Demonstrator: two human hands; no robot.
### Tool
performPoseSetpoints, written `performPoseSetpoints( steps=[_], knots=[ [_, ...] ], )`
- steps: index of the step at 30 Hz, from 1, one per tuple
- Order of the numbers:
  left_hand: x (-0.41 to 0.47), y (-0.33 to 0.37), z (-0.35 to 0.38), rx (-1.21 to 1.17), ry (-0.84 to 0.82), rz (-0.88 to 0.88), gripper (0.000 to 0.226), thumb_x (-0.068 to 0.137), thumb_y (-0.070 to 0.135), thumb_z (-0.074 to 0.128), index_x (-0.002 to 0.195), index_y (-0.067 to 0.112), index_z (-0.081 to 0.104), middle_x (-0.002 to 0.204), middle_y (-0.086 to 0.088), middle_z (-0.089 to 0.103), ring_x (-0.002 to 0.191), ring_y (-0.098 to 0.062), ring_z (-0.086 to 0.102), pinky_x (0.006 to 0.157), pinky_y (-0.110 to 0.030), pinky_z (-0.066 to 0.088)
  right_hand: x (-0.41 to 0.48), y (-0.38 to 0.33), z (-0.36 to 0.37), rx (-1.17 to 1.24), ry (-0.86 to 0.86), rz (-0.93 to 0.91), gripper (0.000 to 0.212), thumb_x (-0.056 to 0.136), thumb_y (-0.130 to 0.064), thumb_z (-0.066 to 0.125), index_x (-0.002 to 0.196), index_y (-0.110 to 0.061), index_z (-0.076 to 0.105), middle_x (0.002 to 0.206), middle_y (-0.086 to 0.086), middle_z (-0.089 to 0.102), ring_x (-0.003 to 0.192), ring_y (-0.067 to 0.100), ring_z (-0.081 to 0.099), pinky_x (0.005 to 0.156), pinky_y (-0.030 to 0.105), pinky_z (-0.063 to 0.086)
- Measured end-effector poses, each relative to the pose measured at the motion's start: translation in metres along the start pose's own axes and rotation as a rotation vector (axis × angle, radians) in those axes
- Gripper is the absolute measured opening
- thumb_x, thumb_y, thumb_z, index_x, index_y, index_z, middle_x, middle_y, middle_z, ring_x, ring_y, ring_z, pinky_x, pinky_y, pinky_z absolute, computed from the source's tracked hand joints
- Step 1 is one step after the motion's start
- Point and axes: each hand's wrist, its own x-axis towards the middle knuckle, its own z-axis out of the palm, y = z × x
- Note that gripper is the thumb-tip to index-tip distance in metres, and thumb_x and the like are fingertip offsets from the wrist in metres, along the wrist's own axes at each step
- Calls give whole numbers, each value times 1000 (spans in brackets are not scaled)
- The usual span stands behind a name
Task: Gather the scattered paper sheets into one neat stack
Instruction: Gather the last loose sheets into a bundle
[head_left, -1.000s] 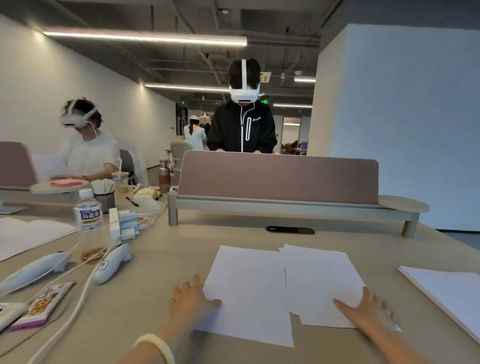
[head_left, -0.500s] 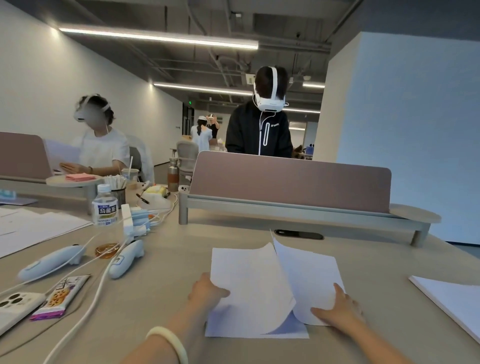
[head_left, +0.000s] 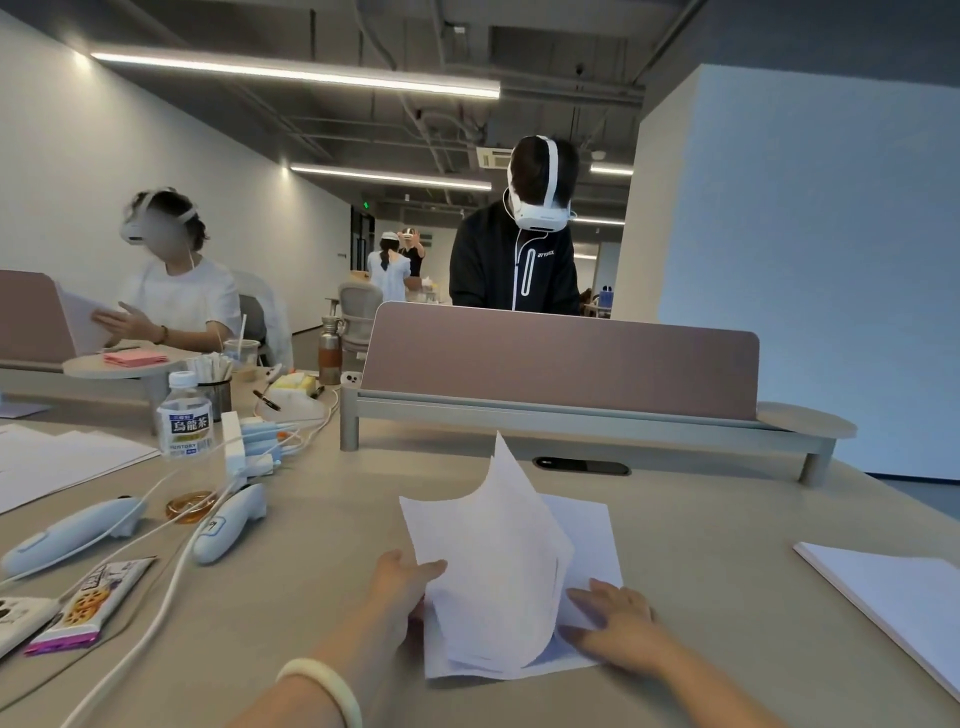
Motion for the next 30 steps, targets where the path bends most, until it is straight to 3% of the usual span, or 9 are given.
performPoseSetpoints(
  steps=[3,4,7,10,13,16,20,27,30],
  knots=[
    [1,0,4,68,-39,-29,29,82,5,68,100,6,45,97,-16,59,75,-26,56,52,-30,42,0,-3,-2,19,18,-14,60,86,-63,42,141,-47,27,157,-12,11,146,22,6,119,39,8],
    [1,0,4,89,-50,-36,23,82,2,67,96,4,48,97,-17,61,75,-27,56,50,-29,42,0,-2,-3,30,36,-8,57,87,-61,41,141,-46,29,157,-12,14,145,21,9,119,38,10],
    [4,-2,7,95,-121,-28,38,81,-4,64,118,-4,51,108,-21,63,82,-29,58,53,-30,48,0,2,-4,30,71,10,56,91,-57,37,144,-41,27,157,-10,14,145,20,12,117,37,13],
    [0,-5,8,70,-181,-64,36,81,-14,57,112,1,48,90,-11,61,76,-24,58,56,-33,48,0,6,0,1,69,28,59,92,-58,33,147,-39,20,159,-6,5,147,22,5,118,38,9],
    [4,-7,8,119,-145,-38,44,79,-19,47,115,5,41,90,-10,55,83,-27,55,56,-33,47,4,7,1,9,63,61,62,92,-59,31,148,-36,15,160,-2,0,147,24,1,119,39,8],
    [13,-4,2,232,-55,69,49,78,-17,45,123,3,42,89,-8,53,90,-30,52,59,-30,45,8,12,-1,3,59,92,64,93,-58,31,149,-34,13,160,0,0,147,24,2,119,39,9],
    [25,3,-20,208,166,179,39,84,-11,40,120,5,44,110,-20,58,104,-39,57,85,-44,49,9,27,-3,-12,67,133,63,94,-57,29,150,-33,10,160,2,-1,147,25,2,118,39,10],
    [34,12,-49,58,428,273,40,88,-7,39,127,0,43,121,-23,56,109,-37,54,86,-39,43,8,48,-8,2,100,211,62,94,-56,28,149,-33,13,160,4,-2,148,23,-2,118,40,9],
    [35,16,-50,8,453,296,37,88,-7,40,125,-1,44,122,-25,55,98,-29,52,83,-36,40,4,53,-9,24,113,233,62,93,-56,29,149,-34,14,159,6,-1,148,22,-3,118,40,8]
  ],
)
